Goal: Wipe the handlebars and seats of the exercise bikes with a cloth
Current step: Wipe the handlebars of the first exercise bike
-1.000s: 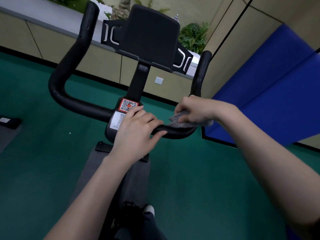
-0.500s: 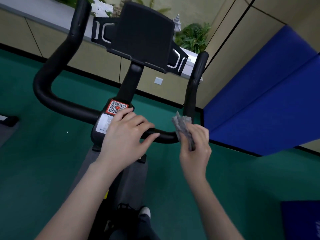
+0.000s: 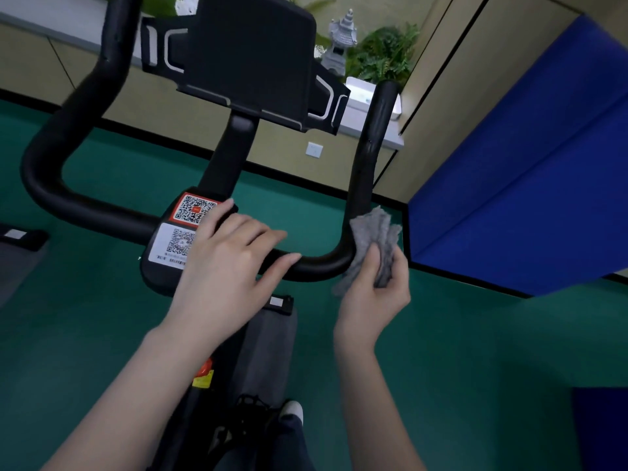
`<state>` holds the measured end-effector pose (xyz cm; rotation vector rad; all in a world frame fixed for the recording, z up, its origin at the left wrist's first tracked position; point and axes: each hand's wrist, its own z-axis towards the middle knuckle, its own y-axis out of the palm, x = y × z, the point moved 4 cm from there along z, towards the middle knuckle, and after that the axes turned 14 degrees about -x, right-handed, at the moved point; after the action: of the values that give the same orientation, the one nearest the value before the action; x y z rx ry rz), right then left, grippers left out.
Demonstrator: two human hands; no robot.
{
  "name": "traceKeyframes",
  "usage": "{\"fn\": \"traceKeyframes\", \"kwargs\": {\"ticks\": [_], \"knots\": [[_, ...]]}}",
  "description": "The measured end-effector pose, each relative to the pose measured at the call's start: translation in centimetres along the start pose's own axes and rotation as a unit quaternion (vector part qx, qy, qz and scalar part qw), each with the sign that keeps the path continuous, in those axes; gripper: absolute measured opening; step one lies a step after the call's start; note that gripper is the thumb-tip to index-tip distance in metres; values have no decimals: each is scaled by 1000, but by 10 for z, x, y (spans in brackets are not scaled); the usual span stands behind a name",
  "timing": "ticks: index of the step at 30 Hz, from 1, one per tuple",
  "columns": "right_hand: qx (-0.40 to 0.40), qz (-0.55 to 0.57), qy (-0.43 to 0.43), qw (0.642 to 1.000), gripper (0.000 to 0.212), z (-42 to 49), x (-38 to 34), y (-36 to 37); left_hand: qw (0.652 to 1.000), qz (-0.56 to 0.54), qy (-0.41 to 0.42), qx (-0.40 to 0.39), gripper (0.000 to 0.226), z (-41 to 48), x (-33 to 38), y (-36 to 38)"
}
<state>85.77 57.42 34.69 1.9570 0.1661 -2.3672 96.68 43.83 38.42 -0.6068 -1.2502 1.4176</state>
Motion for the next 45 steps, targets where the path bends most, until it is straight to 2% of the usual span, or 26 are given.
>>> {"fn": "traceKeyframes", "kwargs": {"ticks": [4, 8, 11, 15, 21, 25, 30, 34, 39, 42, 45], "knots": [[15, 95, 80, 992, 18, -6, 9, 1, 999, -42, 17, -27, 39, 4, 22, 14], [-17, 217, 156, 964, 25, -33, 18, 3, 998, -44, 23, -39, 35, 1, 26, 26], [-36, 254, 181, 949, 27, -39, 23, 2, 998, -42, 29, -31, 33, 1, 24, 29], [-48, 268, 265, 925, 25, -44, 34, 3, 998, -47, 27, -26, 33, 1, 24, 30], [-189, 302, 290, 888, 23, -40, 29, 15, 998, -49, 27, -41, 34, 0, 24, 27], [-233, 302, 295, 876, 20, -40, 24, 8, 998, -48, 20, -41, 33, 0, 25, 27], [-141, 279, 258, 914, 22, -10, 24, -5, 998, -50, 19, -37, 33, 0, 26, 26], [-120, 198, 223, 947, 11, -32, 29, -8, 999, -48, 11, -24, 35, 1, 29, 26], [-38, 131, 116, 984, 19, -15, 17, -16, 1000, -30, -9, -4, 41, 9, 43, 29], [-79, 41, 7, 996, 23, 7, 1, -10, 999, -38, -23, -8, 36, 14, 51, 32], [-145, -60, -93, 983, 26, 23, -9, -9, 999, -42, -29, 3, 29, 14, 51, 34]]}}
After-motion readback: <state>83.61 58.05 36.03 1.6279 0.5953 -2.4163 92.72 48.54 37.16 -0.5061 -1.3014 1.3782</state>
